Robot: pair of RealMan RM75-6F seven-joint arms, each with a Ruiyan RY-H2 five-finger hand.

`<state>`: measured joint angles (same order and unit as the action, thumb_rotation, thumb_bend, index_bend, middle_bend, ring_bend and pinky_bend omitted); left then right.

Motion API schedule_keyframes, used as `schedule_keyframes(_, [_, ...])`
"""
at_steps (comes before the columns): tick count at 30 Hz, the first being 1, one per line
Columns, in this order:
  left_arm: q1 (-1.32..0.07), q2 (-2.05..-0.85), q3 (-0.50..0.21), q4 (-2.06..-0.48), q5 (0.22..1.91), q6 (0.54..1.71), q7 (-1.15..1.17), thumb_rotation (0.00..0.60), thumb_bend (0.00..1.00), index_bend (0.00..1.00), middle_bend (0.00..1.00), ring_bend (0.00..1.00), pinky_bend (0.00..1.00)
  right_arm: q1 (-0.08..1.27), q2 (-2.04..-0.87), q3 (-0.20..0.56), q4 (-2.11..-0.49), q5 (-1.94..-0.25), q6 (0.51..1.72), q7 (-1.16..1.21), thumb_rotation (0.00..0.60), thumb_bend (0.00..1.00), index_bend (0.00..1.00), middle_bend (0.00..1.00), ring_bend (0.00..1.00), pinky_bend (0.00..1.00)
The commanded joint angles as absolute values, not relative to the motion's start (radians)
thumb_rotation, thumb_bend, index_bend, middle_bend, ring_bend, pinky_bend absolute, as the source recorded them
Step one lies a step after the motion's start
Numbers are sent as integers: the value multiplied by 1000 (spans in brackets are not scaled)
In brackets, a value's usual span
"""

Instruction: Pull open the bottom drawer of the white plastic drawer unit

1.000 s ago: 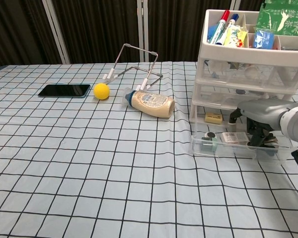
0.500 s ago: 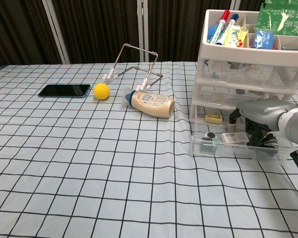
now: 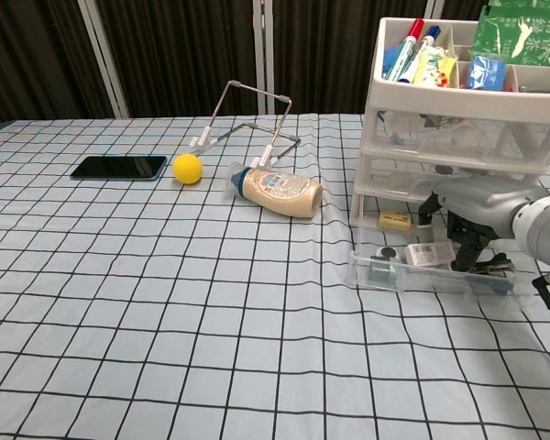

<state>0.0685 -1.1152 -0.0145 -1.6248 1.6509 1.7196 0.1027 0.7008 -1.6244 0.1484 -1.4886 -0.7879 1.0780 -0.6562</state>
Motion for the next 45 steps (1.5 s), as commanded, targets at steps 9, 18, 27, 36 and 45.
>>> schedule_keyframes(9, [69,-1115,-13,-1626,1654,1721,104,600,0,0,0,0,0,695,-1606,152,-1514,-818,1104,-654,600,154,599,1000,1000,882])
schedule_keyframes(18, [73,-1112,-10,-1626,1662,1730,99,600,0,0,0,0,0,671,-1562,143,-1596,-858,1160,-659,600,154,598,1000,1000,882])
schedule_keyframes(27, [85,-1109,-4,-1626,1685,1760,90,600,0,0,0,0,0,647,-1525,131,-1673,-881,1208,-677,600,154,598,1000,1000,882])
schedule_keyframes(36, [97,-1108,4,-1623,1713,1788,87,600,0,0,0,0,0,604,-1466,105,-1771,-947,1279,-680,600,153,598,1000,1000,882])
schedule_keyframes(45, [103,-1110,8,-1622,1729,1799,94,600,0,0,0,0,0,537,-1360,86,-1875,-1019,1347,-628,600,153,598,1000,1000,881])
